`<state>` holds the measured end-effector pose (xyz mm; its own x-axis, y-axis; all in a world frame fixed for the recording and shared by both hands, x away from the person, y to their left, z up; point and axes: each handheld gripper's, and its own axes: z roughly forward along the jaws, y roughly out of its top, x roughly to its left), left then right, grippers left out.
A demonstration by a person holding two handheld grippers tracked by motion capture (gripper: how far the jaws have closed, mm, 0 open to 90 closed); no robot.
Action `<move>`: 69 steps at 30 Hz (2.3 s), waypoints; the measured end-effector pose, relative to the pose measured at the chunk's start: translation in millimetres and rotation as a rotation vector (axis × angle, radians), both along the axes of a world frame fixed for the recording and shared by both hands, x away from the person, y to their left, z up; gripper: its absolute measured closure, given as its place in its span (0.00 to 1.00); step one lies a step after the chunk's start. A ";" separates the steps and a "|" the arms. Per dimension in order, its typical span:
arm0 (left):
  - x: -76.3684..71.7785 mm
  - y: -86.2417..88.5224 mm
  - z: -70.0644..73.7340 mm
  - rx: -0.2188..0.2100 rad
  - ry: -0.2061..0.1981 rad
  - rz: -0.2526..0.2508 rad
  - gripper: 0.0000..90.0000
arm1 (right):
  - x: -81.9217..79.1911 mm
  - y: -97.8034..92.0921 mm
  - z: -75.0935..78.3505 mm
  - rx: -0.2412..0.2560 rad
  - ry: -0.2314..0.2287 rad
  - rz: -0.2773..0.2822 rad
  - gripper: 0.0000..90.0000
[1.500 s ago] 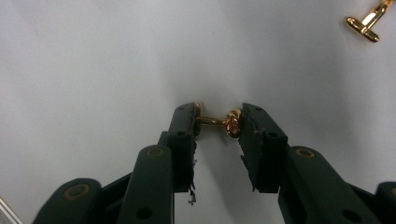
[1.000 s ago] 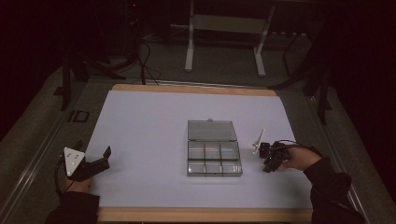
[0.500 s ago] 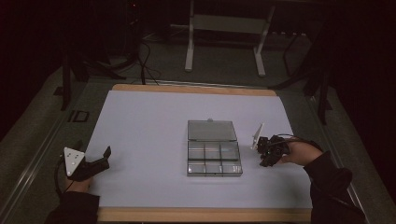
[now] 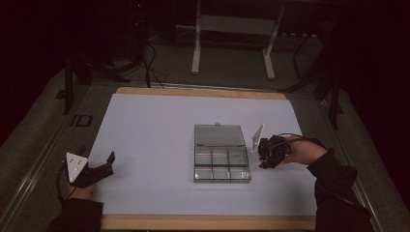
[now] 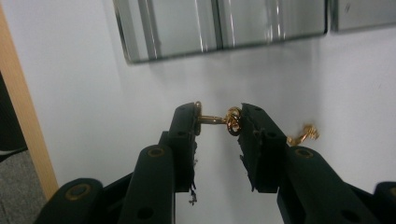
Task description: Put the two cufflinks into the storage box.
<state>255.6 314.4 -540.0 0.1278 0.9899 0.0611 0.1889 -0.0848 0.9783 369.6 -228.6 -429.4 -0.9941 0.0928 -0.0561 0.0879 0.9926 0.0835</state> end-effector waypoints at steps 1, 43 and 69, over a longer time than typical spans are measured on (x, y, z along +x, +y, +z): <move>0.0 0.0 0.0 0.000 0.000 0.000 0.00 | -0.1 2.1 1.3 0.003 -0.003 0.006 0.74; -0.3 -0.7 -0.1 0.005 -0.003 -0.004 0.00 | 32.1 47.8 -34.1 0.184 -0.045 0.154 0.74; -0.1 -0.9 -0.1 0.007 -0.001 -0.002 0.00 | 37.4 72.9 -64.3 0.067 -0.026 0.186 0.74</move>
